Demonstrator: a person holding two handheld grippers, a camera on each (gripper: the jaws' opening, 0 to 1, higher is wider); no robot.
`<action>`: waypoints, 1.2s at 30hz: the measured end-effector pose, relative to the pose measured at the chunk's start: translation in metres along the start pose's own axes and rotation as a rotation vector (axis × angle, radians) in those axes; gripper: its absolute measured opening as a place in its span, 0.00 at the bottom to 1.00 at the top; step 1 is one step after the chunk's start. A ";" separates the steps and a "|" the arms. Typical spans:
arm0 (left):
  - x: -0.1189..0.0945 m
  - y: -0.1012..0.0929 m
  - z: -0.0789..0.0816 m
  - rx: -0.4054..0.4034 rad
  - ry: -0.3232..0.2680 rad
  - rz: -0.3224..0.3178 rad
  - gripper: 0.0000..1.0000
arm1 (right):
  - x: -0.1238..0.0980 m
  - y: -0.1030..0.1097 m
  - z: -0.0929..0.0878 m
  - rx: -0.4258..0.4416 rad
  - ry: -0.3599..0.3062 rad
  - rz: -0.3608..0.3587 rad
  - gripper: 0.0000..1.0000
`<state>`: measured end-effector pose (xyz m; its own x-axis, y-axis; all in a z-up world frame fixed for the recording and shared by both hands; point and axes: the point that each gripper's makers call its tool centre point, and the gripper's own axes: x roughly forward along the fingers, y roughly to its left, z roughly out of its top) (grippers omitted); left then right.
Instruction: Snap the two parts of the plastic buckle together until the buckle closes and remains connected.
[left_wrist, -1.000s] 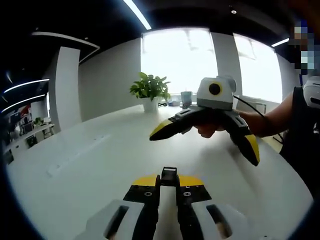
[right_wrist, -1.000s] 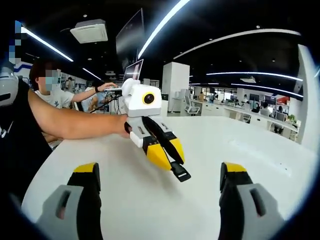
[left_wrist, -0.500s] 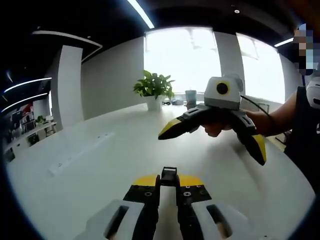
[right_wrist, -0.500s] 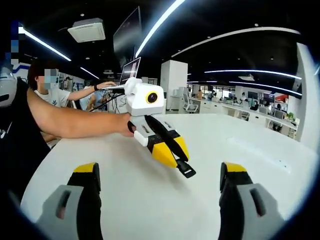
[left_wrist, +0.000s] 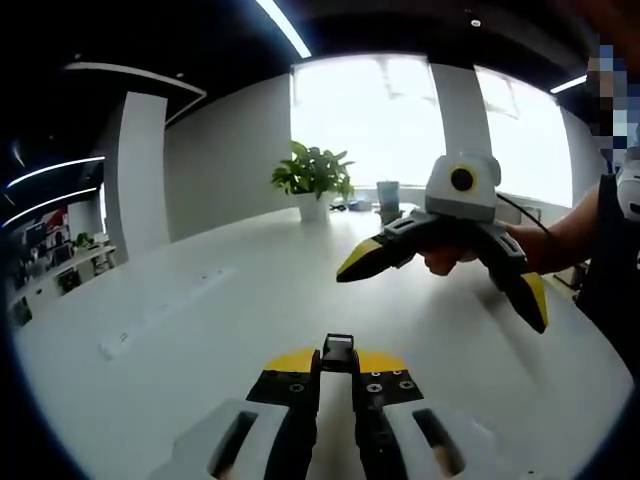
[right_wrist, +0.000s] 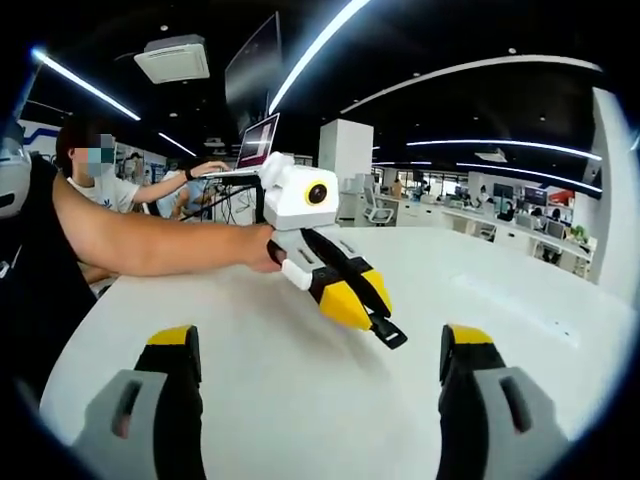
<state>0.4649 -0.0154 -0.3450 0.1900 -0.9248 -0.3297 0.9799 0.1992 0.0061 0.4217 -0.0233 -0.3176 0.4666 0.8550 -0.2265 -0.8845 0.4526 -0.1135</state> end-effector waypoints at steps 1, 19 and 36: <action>0.000 0.000 -0.001 0.001 0.002 -0.002 0.09 | 0.000 0.000 0.000 0.000 -0.002 -0.001 1.00; 0.000 0.007 0.001 0.006 0.001 0.000 0.09 | -0.001 0.000 -0.001 -0.010 0.002 -0.001 1.00; 0.003 0.027 0.014 0.011 -0.023 0.006 0.09 | 0.000 0.000 0.000 -0.015 -0.001 0.003 0.99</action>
<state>0.4932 -0.0174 -0.3323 0.1966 -0.9309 -0.3078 0.9795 0.2008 0.0184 0.4218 -0.0234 -0.3179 0.4643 0.8565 -0.2257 -0.8856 0.4466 -0.1271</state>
